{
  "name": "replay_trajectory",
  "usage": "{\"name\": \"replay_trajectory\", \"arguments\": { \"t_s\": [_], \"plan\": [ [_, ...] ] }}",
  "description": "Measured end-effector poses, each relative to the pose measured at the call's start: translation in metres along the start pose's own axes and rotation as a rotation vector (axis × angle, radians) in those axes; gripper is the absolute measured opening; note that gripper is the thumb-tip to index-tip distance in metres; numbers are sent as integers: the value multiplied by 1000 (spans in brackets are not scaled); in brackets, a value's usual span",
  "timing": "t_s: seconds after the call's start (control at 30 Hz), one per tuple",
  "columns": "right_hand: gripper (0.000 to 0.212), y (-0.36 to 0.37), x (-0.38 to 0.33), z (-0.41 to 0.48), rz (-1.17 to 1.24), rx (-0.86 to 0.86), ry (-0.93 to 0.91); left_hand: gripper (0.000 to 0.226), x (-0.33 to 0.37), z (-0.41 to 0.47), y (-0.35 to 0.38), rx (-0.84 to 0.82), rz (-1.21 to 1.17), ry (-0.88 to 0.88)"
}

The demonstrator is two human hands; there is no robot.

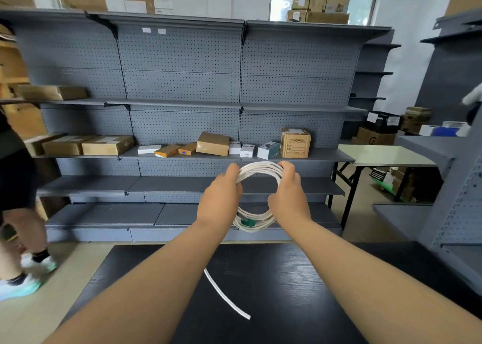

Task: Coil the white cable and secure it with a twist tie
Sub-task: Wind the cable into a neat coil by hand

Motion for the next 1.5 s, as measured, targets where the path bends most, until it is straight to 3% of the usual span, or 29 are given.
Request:
{"name": "replay_trajectory", "arguments": {
  "t_s": [0.13,0.43,0.63,0.87,1.2,1.27,1.5],
  "plan": [
    [66,-3,-8,1,-112,19,-96,15,5,3,1,-32,51,24],
    [51,1,-11,9,-157,-12,-92,7,2,7,-11,10,111,41],
    [29,10,-20,12,-85,-168,-137,10,-19,10,-11,12,-52,-6],
    [28,18,-24,9,-58,-276,-161,9,-33,8,-7,18,-96,-39],
    [22,12,3,12,87,-128,36,5,-59,-10,23,-90,-786,-322],
    [30,9,-2,9,31,-90,-21,7,-53,-10,20,-88,-725,-283],
    [61,20,-38,4,-319,-149,-271,7,-11,1,5,-79,-63,-3]
  ]
}}
Point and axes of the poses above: each hand's wrist, its own z-axis towards the middle knuckle, its own y-axis out of the palm, x = y × z, the point moved 10 cm from there along z, towards the middle knuckle, and after that the axes turned 8 degrees about -x, right-handed, at the moved point
